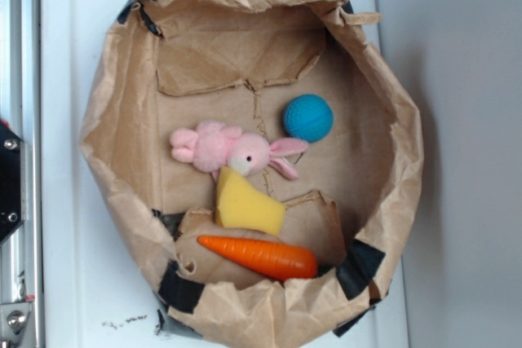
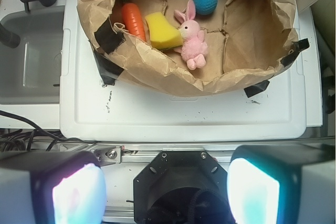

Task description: Grab the blue ball.

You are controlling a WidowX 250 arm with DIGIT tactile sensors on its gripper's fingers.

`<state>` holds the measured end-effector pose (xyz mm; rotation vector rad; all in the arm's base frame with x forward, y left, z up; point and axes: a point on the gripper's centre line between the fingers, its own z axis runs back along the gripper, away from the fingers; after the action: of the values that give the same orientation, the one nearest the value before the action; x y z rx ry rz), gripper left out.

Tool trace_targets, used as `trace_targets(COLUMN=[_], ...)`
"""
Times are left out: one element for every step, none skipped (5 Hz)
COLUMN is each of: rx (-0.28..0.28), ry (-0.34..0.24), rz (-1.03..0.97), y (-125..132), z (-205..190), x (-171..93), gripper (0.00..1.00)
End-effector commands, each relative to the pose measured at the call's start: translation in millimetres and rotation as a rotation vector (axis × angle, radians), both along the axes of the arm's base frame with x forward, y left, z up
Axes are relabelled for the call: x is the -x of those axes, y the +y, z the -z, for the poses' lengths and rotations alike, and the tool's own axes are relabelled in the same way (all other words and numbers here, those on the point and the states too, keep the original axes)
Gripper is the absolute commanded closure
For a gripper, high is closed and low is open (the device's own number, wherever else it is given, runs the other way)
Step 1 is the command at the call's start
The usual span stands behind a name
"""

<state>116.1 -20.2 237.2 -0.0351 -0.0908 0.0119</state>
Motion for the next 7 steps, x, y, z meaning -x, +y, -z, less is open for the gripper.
trace_targets(rx=[0.0, -0.002, -0.012, -0.004, -0.004, -0.004, -0.004], ry=[0.0, -0.01, -0.04, -0.062, -0.062, -0.062, -0.062], rz=[0.0, -0.056, -0.106, -0.205, -0.205, -0.205, -0.205], y=[0.0, 9.2, 16.8, 38.0, 38.0, 38.0, 38.0], z=[0.0, 16.1, 25.1, 37.1, 37.1, 37.1, 37.1], x=[0.0, -50.0, -99.8, -148.5, -148.5, -148.5, -148.5], gripper=[0.0, 0.0, 0.0, 0.0, 0.0, 0.0, 0.0])
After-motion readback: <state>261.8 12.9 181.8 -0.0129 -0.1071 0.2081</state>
